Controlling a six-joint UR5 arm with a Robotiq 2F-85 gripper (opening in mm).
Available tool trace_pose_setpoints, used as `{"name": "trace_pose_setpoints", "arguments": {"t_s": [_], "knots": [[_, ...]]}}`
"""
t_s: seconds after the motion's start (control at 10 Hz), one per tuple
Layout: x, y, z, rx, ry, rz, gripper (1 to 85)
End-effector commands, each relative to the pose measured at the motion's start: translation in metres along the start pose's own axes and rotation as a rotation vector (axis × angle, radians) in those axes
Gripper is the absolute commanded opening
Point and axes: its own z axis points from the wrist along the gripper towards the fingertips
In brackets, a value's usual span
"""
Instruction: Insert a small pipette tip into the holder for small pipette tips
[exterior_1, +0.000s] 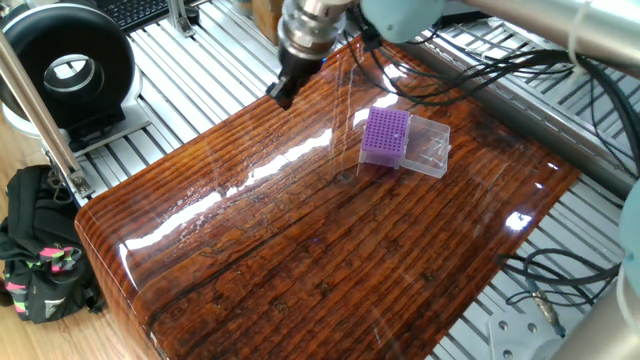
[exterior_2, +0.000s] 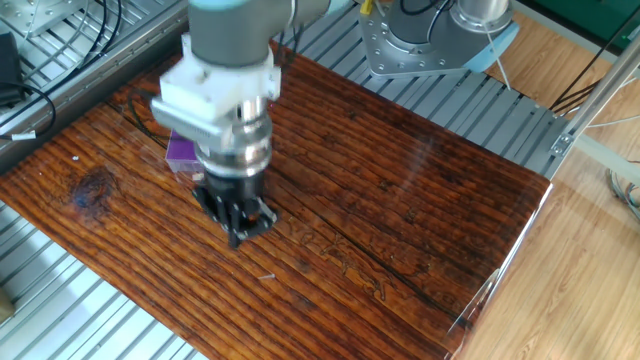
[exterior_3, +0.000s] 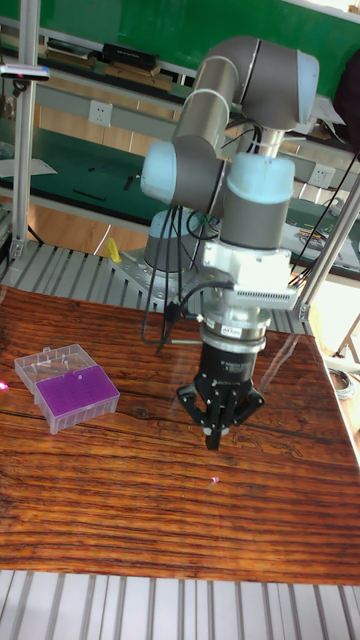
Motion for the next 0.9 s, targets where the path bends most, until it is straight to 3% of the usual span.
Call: {"name": "trace_pose_setpoints", "arguments": {"t_s": [0.0,0.1,0.3,0.5,0.6,0.7,0.8], "knots": [[0.006,0.014,0.019,-0.040,0.014,0.219,1.0],[0.007,0.022,0.020,-0.063,-0.004,0.239,1.0],[0.004,0.031,0.024,-0.056,-0.055,0.243,4.3],[0.000,0.031,0.028,-0.055,-0.077,0.266,1.0],[-0.004,0.035,0.033,-0.077,-0.088,0.276,1.0],[0.009,0.045,0.037,-0.122,-0.038,0.234,1.0],[0.007,0.060,0.039,-0.182,-0.034,0.253,1.0]]}}
